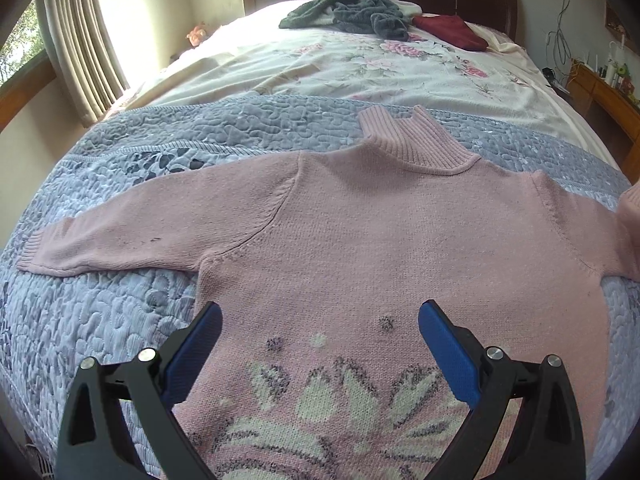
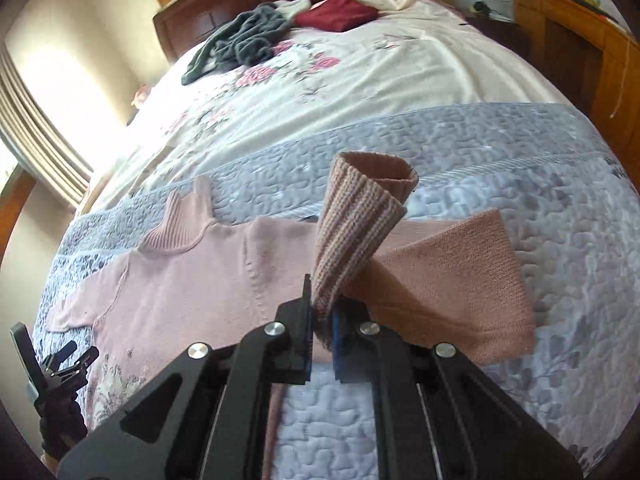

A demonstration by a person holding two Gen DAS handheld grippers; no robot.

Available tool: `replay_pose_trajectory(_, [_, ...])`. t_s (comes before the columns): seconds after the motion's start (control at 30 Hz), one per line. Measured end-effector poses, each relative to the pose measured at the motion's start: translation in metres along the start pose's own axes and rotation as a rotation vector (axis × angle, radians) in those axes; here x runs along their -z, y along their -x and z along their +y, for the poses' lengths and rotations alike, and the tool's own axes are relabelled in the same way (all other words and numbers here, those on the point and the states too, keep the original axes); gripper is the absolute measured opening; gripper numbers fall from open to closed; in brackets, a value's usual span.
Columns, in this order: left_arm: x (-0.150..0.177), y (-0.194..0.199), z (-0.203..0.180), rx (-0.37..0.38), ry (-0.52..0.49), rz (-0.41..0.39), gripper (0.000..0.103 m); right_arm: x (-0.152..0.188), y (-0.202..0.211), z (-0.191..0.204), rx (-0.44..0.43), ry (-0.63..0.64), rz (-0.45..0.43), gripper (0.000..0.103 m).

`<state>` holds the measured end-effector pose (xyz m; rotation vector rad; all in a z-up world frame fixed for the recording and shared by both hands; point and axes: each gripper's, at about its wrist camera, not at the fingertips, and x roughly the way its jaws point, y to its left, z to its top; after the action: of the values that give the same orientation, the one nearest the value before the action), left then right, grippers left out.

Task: Fold small clothes
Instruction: 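Grasp the cuff of one pink sleeve with the right gripper, then carry the sleeve across the sweater body and release with the right gripper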

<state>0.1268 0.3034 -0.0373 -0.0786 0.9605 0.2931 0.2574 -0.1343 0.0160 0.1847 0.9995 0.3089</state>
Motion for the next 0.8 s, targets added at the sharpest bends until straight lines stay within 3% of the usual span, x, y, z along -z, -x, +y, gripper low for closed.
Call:
replay_pose_trajectory(0.37, [0.0, -0.008, 0.023, 0.029, 0.025, 0.017, 0.099, 0.027, -0.083, 0.104, -0.038, 0.177, 0.146, 0.006])
replay_pose_trajectory(0.47, [-0.004, -0.01, 0.019, 0.062, 0.029, 0.028, 0.099, 0.041, -0.097, 0.117, -0.075, 0.218, 0.211, 0.018])
replay_pose_trajectory(0.53, [-0.007, -0.012, 0.011, 0.1, 0.022, 0.04, 0.099, 0.051, -0.098, 0.118, -0.127, 0.231, 0.244, 0.028])
replay_pose_trajectory(0.63, [-0.013, -0.015, -0.01, 0.184, 0.008, 0.068, 0.099, 0.059, -0.079, 0.107, -0.189, 0.213, 0.234, 0.028])
replay_pose_trajectory(0.8, [-0.025, -0.037, -0.071, 0.402, -0.009, 0.192, 0.098, 0.069, -0.038, 0.059, -0.143, 0.16, 0.191, 0.028])
